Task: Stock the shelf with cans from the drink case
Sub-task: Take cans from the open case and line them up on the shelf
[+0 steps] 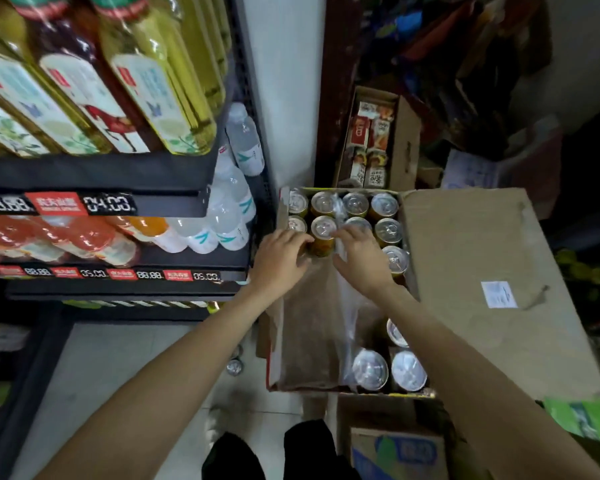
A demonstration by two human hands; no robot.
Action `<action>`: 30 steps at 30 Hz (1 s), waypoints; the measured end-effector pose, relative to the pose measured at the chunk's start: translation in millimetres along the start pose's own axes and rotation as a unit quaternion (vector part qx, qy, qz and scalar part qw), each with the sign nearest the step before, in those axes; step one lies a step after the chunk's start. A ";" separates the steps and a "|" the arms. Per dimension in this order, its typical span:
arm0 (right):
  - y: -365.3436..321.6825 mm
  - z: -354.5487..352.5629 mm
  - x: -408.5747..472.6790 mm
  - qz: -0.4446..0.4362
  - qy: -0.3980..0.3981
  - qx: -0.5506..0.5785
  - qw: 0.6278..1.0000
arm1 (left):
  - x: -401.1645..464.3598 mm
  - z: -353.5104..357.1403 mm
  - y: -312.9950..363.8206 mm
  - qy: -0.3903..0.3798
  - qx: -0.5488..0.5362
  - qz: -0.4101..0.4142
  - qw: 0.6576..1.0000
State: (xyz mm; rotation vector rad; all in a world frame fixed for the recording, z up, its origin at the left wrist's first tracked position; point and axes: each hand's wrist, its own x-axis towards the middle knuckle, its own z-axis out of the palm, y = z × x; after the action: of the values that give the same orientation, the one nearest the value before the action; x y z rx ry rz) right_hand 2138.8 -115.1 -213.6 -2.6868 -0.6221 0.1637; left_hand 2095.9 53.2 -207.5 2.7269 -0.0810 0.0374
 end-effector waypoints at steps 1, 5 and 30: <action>4.6 7.0 11.6 -0.008 -0.001 -0.009 1.000 | 10.5 6.4 -1.5 -0.002 0.022 0.004 1.000; 9.0 19.0 48.5 0.003 -0.024 -0.084 0.996 | 43.1 23.3 -14.9 0.031 0.064 0.011 0.997; 9.7 -30.0 22.1 0.188 0.102 0.405 0.889 | 80.2 27.7 -24.0 -0.118 0.325 -0.011 0.938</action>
State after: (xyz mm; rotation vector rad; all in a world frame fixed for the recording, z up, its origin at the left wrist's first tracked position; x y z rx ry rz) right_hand 2168.3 -123.3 -190.3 -1.9288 0.0596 0.1871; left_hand 2177.8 59.8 -239.4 3.3826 -0.1234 -0.3266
